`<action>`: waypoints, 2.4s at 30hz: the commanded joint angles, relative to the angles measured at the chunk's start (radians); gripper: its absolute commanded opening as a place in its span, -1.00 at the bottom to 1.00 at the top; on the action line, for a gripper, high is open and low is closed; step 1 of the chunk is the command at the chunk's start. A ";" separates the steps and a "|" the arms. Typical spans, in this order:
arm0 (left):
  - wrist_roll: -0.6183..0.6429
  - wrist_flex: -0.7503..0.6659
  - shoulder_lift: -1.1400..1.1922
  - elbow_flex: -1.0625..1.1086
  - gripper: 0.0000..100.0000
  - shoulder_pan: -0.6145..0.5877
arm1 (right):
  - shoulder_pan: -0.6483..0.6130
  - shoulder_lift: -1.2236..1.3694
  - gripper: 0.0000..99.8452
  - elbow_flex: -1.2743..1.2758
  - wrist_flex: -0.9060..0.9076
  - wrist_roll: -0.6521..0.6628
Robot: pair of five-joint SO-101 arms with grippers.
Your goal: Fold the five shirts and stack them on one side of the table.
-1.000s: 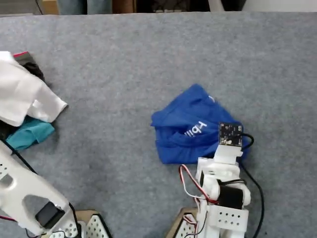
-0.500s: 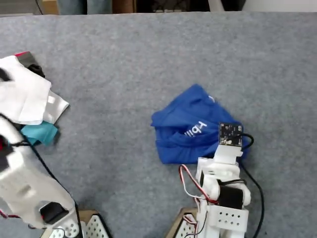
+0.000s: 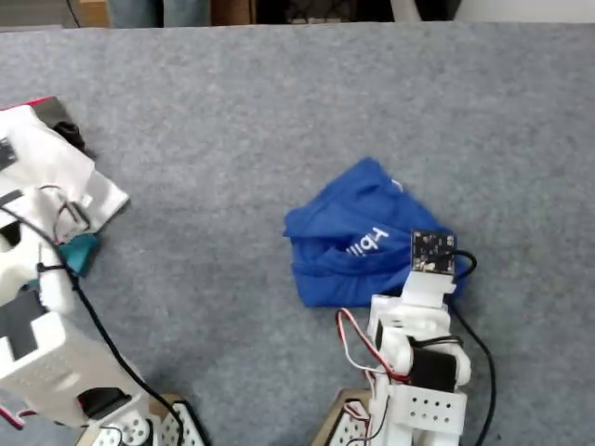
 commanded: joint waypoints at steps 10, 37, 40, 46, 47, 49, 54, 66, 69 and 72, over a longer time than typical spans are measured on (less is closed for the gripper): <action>0.005 0.322 -0.025 -0.593 -0.91 -0.305 | 0.014 -0.084 -0.97 -0.004 -0.031 -0.006; -0.077 0.959 -0.031 -0.900 -0.47 -0.203 | -0.155 0.444 -0.97 -1.185 0.000 0.008; -0.081 0.959 -0.044 -0.869 -0.47 -0.202 | -0.279 0.720 -0.97 -1.484 0.176 -0.106; -0.181 0.942 -0.221 -0.711 -0.47 -0.200 | -0.476 1.211 -0.97 -2.040 0.397 -0.242; -0.196 0.924 -0.258 -0.670 -0.47 -0.202 | -0.491 1.274 -0.97 -2.120 0.410 -0.242; -0.227 0.855 -0.321 -0.561 -0.47 -0.206 | -0.528 1.385 -0.97 -2.258 0.425 -0.242; -0.299 0.678 -0.450 -0.229 -0.47 -0.203 | -0.669 1.592 -0.97 -2.486 0.453 -0.242; -0.213 0.250 -0.543 0.294 -0.47 -0.016 | -0.982 1.834 -0.97 -2.826 0.359 -0.207; -0.173 0.153 -0.543 0.378 -0.47 0.019 | -1.040 1.845 -0.97 -2.895 0.324 -0.192; -0.141 0.092 -0.543 0.447 -0.47 0.019 | -1.077 1.845 -0.97 -2.945 0.242 -0.189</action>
